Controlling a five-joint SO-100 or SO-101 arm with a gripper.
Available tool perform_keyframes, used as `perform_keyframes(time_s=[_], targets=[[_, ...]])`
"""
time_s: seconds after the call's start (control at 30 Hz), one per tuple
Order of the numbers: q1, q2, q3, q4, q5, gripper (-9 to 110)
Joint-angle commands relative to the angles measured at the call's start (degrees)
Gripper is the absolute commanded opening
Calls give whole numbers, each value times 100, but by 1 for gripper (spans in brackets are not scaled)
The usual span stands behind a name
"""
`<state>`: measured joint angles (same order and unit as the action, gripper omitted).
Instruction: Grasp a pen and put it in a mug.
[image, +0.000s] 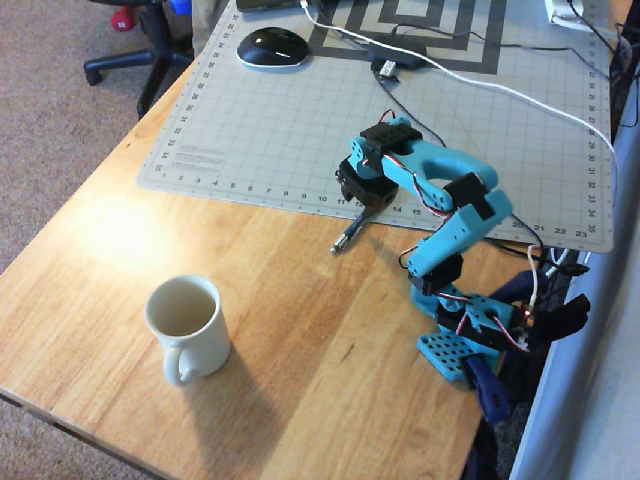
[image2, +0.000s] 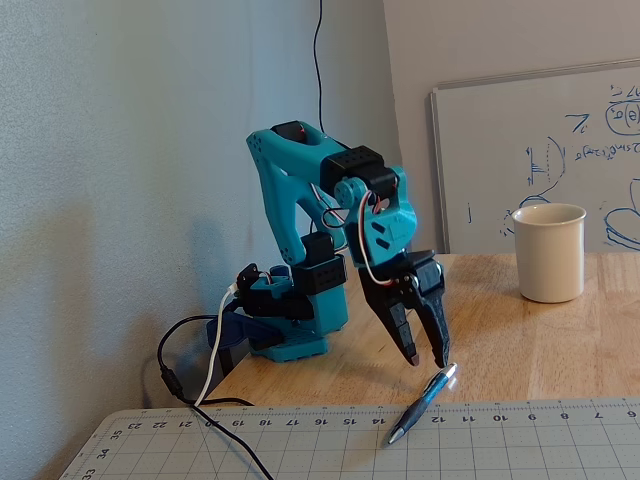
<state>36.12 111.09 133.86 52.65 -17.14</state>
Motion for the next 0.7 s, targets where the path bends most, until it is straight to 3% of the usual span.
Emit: perform_keyframes(time_s=[0.0,0.33,0.67], targets=[[44,-193,-545,-132,-44,15],[-26,-861,-554,-237,-44,15],[-35,-1424,-501,-1758,-53,14]])
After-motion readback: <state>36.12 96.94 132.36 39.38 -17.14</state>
